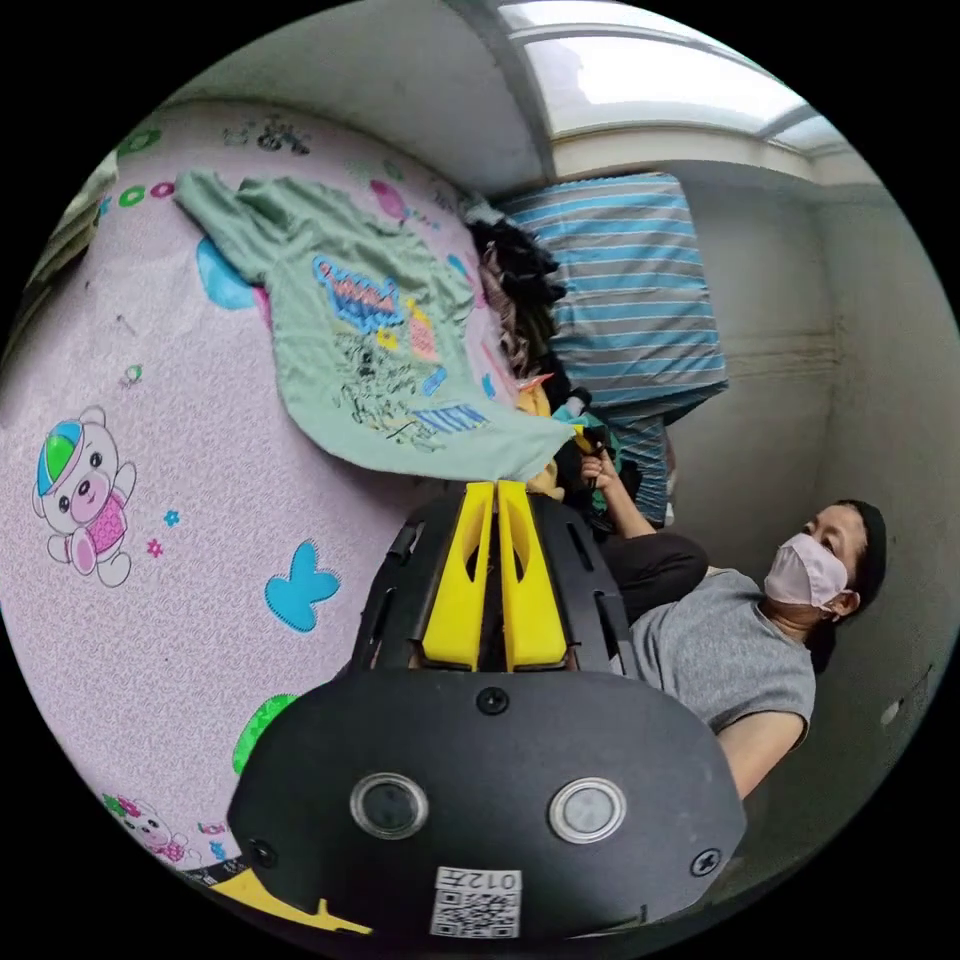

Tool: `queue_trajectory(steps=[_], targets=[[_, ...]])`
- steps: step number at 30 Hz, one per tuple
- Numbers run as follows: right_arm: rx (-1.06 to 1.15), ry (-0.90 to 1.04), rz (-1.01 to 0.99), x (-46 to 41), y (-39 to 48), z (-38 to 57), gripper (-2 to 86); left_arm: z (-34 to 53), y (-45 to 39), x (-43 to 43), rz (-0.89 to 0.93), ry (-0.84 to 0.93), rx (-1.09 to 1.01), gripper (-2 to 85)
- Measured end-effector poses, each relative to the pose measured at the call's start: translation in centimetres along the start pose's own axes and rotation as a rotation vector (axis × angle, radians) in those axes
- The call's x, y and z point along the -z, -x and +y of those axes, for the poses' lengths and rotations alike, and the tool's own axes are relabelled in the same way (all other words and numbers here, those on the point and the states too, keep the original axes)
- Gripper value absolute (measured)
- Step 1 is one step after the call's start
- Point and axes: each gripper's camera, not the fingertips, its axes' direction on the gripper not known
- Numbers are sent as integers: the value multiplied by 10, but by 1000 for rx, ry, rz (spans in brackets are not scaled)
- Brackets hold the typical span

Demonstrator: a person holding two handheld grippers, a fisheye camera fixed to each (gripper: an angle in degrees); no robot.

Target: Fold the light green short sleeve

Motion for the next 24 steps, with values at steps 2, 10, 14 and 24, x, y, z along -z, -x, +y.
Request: queue_trajectory(steps=[2,10,14,24], targets=[[72,-49,-75,10,27,13,-10,24,-22,14,10,-80,-81,3],[423,-235,-296,55,167,91,-10,143,-146,74,-20,-365,-423,9],[526,-313,-347,71,217,125,-10,204,-204,97,-65,-472,-513,8],[620,-375,-317,55,295,147,-10,249,-267,114,-232,-522,-544,8]])
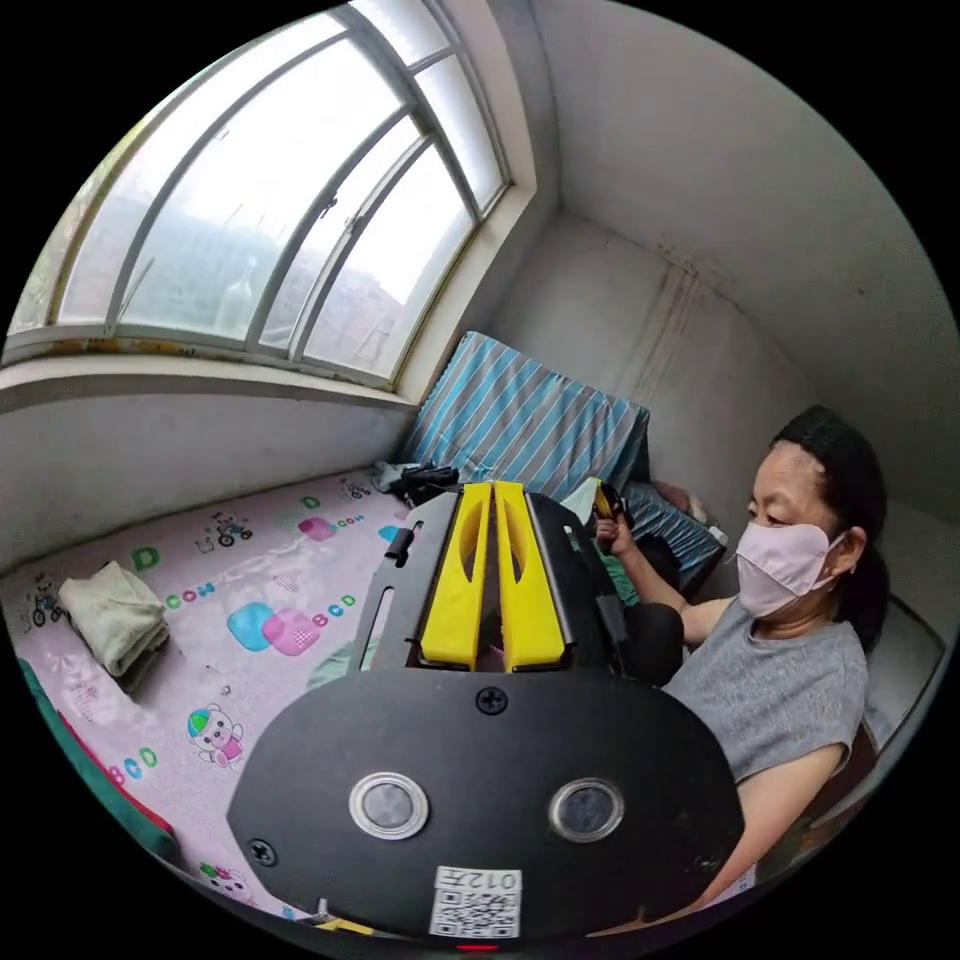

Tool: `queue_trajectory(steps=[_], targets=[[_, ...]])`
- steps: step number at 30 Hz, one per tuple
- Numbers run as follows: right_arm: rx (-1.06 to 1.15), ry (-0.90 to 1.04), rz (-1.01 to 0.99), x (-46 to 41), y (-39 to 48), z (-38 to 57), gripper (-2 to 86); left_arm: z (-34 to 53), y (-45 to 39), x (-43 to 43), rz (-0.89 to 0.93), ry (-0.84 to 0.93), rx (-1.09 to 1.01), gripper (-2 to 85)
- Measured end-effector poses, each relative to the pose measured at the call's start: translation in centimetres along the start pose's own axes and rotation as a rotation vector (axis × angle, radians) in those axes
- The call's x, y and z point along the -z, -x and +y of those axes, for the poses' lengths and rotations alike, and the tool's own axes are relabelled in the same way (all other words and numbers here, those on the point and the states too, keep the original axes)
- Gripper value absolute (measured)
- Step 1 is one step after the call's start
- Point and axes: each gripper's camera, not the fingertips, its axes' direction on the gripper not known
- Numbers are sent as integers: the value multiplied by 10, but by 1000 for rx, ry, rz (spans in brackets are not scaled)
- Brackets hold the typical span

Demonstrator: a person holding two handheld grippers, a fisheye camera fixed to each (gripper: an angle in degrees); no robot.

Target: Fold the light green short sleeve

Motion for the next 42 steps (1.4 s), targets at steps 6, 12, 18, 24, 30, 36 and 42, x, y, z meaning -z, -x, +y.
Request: queue_trajectory(steps=[6,12,18,24,30,36,42], targets=[[-237,185,239,-60,-104,9,-10,16,110,-75,-87,230,318,11],[-422,111,340,-119,-200,-25,-10,-21,188,-127,-156,149,535,11],[-61,127,459,-217,-131,-160,-9,-187,132,-128,-281,41,213,9],[133,102,469,-236,-80,-204,-10,-259,95,-108,-310,-6,94,9],[71,256,499,-217,-144,-157,-10,-227,134,-141,-273,190,162,8],[-161,406,508,-172,-262,-50,-10,-137,203,-212,-265,518,330,6],[-425,461,522,-123,-380,59,-10,-43,290,-289,-228,774,617,5]])
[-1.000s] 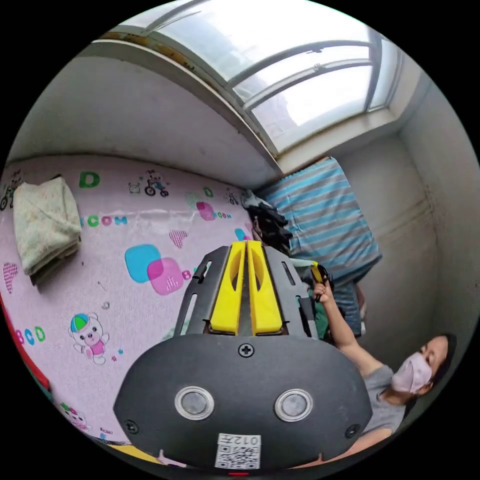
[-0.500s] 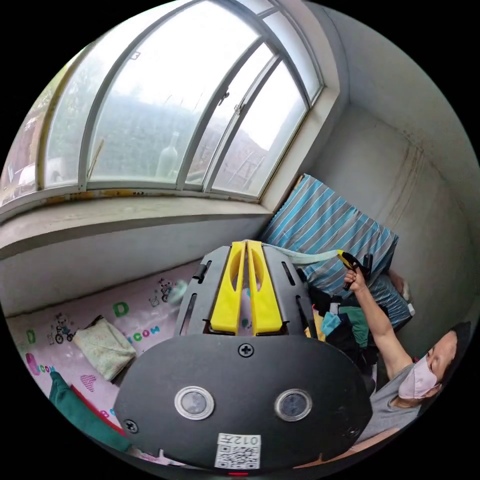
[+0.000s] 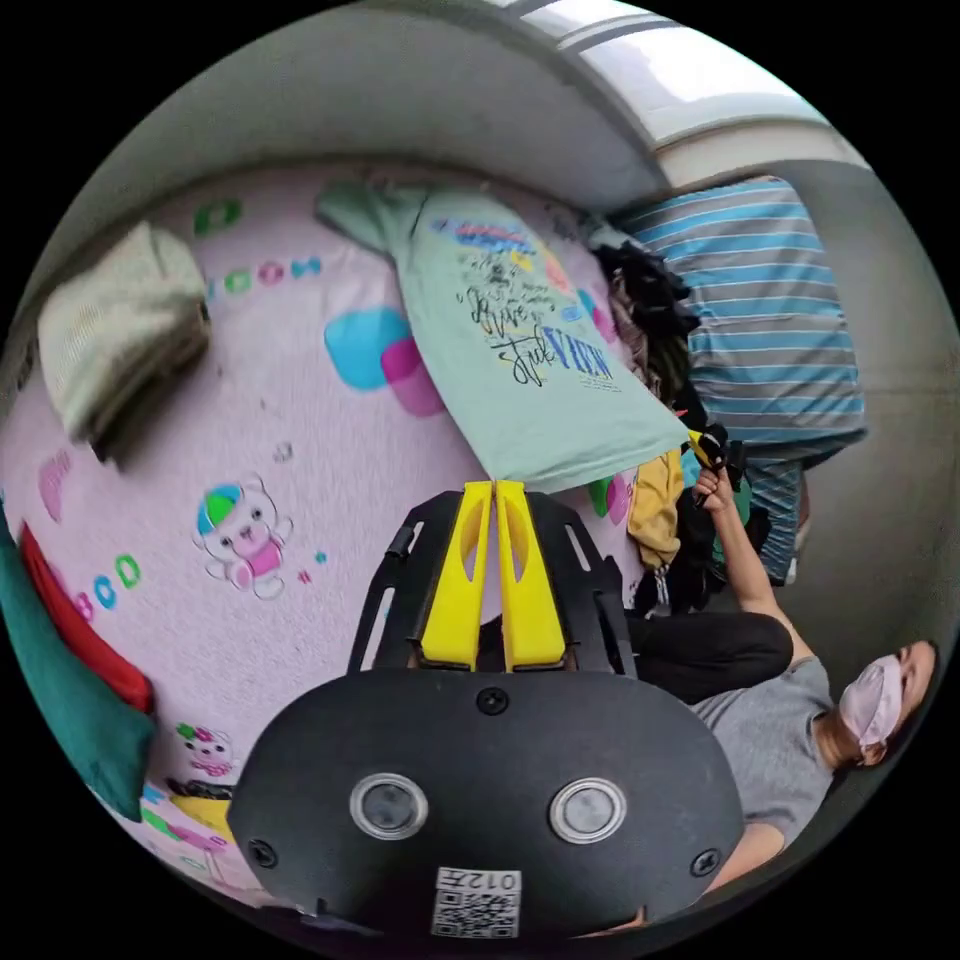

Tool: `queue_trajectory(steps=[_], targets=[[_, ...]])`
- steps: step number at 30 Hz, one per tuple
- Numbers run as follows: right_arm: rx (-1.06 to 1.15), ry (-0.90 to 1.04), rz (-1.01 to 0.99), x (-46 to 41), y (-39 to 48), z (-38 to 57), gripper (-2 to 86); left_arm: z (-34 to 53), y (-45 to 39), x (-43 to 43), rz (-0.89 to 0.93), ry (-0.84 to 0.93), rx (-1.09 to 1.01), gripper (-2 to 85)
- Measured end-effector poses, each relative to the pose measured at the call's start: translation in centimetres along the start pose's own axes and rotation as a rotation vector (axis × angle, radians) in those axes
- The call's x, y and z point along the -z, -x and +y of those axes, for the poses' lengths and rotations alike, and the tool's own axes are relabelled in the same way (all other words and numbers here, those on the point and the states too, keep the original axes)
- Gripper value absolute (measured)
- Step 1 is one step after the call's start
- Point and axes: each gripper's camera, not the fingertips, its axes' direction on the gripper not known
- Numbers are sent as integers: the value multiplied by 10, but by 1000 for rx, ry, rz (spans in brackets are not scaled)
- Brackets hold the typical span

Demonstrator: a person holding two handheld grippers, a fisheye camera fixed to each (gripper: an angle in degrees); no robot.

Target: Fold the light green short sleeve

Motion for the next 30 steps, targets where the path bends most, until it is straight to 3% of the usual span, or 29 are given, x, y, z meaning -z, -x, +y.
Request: queue_trajectory(steps=[4,9,30], targets=[[-124,84,29,-34,-73,19,-10,-29,29,-49,-15,128,125,4],[-121,179,131,-52,-107,25,-10,-70,38,-88,-67,320,182,3],[-171,372,238,-68,-196,22,-10,-202,12,-108,-33,528,224,1]])
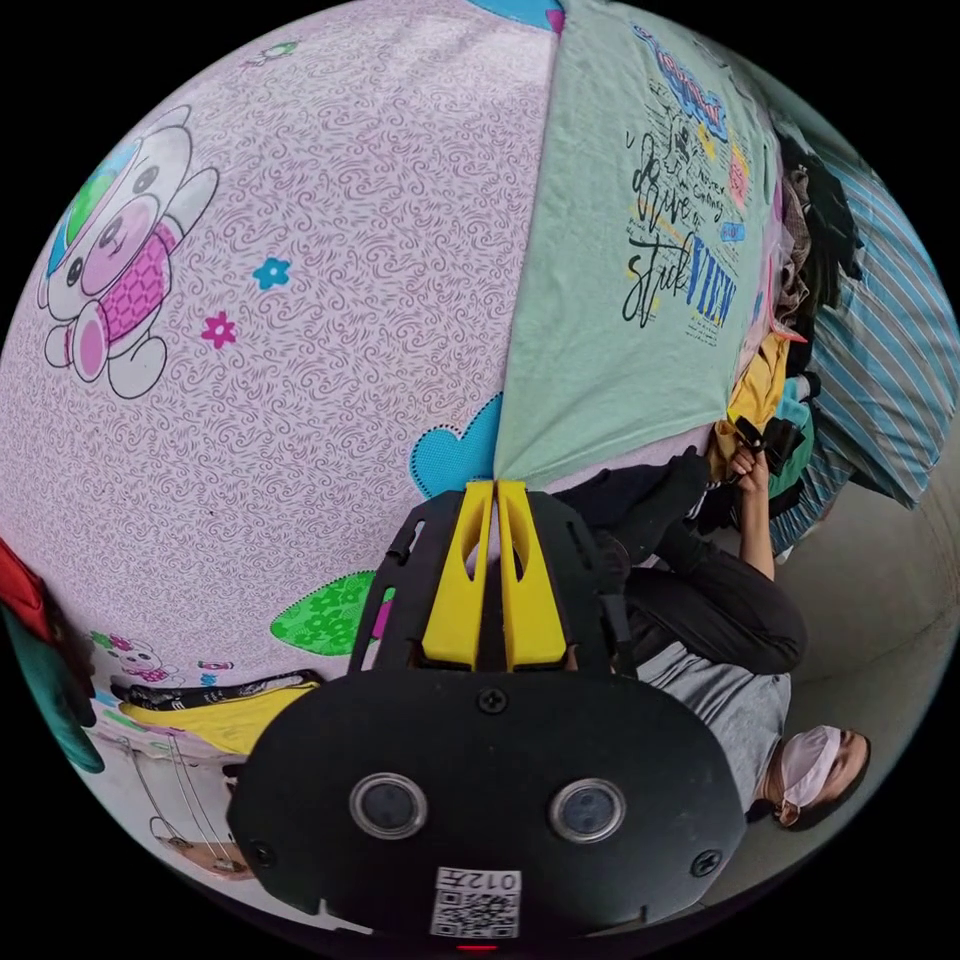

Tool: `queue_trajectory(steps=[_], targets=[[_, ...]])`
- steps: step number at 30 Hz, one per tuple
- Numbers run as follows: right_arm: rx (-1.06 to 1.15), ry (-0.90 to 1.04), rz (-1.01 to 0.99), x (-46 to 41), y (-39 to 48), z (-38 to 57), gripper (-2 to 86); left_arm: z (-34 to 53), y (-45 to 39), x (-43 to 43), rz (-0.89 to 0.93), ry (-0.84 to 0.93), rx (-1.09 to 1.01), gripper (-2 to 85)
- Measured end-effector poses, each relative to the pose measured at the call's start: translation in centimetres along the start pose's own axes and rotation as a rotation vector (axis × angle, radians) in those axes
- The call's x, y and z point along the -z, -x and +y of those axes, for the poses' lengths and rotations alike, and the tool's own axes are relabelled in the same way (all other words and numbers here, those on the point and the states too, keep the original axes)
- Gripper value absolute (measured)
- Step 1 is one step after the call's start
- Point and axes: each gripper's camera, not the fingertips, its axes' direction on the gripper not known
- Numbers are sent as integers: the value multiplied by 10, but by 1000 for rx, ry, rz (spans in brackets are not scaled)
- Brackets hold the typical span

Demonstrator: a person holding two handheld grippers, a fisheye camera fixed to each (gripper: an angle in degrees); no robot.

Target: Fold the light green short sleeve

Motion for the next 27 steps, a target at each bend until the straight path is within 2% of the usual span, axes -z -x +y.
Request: queue_trajectory(steps=[8,10,12,14,22,24,27], targets=[[12,57,109,-23,-5,-3,-10,-20,-22,4,-16,28,6,4],[8,59,154,-34,-5,-1,-10,-23,-26,3,-48,45,29,5],[7,55,194,-43,-3,1,-10,-26,-31,-3,-171,96,67,7],[3,50,215,-51,-3,4,-10,-25,-34,-5,-171,100,64,7],[-7,7,284,-71,0,21,-6,15,-54,32,-193,-199,62,8],[-8,11,334,-72,3,26,-2,27,-76,43,-213,-286,-20,8],[-7,-33,398,-69,12,37,1,29,-116,45,-267,-309,-147,8]])
